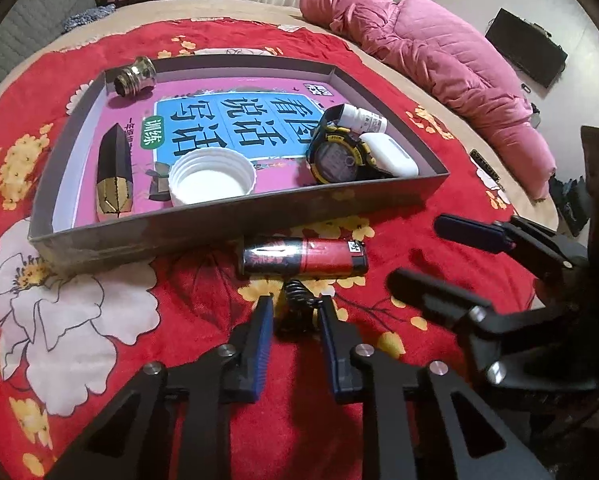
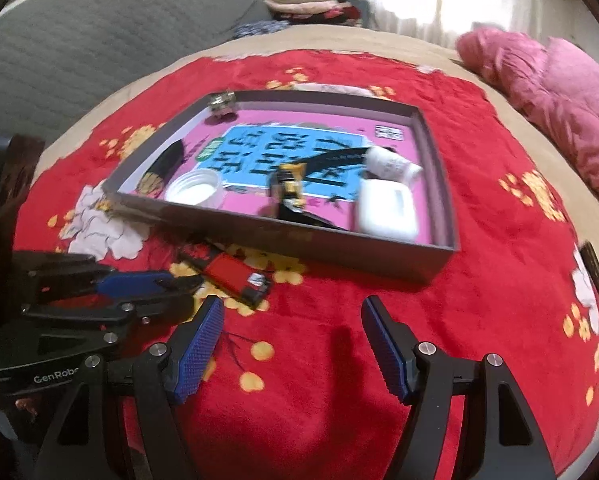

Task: Organize rigid objects
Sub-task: 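Close the right tool on the red lighter lengthwise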

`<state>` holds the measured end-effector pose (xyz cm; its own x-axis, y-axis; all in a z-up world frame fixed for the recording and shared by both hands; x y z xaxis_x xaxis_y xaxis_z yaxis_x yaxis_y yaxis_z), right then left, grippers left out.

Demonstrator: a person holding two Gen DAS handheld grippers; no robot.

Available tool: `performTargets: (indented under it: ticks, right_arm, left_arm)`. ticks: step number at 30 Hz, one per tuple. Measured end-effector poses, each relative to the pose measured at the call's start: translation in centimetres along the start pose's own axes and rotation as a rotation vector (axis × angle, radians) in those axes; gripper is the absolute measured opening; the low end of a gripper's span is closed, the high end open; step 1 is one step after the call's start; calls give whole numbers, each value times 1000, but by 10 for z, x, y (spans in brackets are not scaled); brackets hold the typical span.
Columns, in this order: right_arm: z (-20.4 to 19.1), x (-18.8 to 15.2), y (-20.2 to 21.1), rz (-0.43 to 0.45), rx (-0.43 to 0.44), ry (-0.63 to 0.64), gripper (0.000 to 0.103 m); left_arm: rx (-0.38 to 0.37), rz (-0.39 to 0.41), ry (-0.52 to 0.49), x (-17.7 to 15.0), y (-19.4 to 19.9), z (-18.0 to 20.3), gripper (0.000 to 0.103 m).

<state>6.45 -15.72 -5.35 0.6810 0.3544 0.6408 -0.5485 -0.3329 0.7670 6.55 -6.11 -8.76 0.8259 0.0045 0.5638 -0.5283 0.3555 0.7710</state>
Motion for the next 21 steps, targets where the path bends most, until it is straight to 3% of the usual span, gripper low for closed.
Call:
performTargets:
  ticks: [2, 8, 21]
  right_arm:
    - [-8, 2, -5, -12, 9, 42, 73]
    - [-31, 8, -20, -32, 29, 197, 73]
    - [-55, 14, -66, -153, 131, 358, 70]
  left_arm:
    - [-11, -3, 9, 0, 0, -4, 16]
    - [-18, -13, 54, 0, 3, -18, 16]
    - [-2, -32, 86, -2, 10, -40, 16]
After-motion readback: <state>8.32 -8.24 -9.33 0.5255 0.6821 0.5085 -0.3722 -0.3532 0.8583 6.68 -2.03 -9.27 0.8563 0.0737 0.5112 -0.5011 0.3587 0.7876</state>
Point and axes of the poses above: each gripper's, at about its wrist camera, not at the fingertips, and y roughly against the way its jaws point, z to its right, x to its top, the point moved 5 cm from there along -y, roughly the way its jaws point, and after that the axes turned 5 degrees about z, right-handed, at the moved point
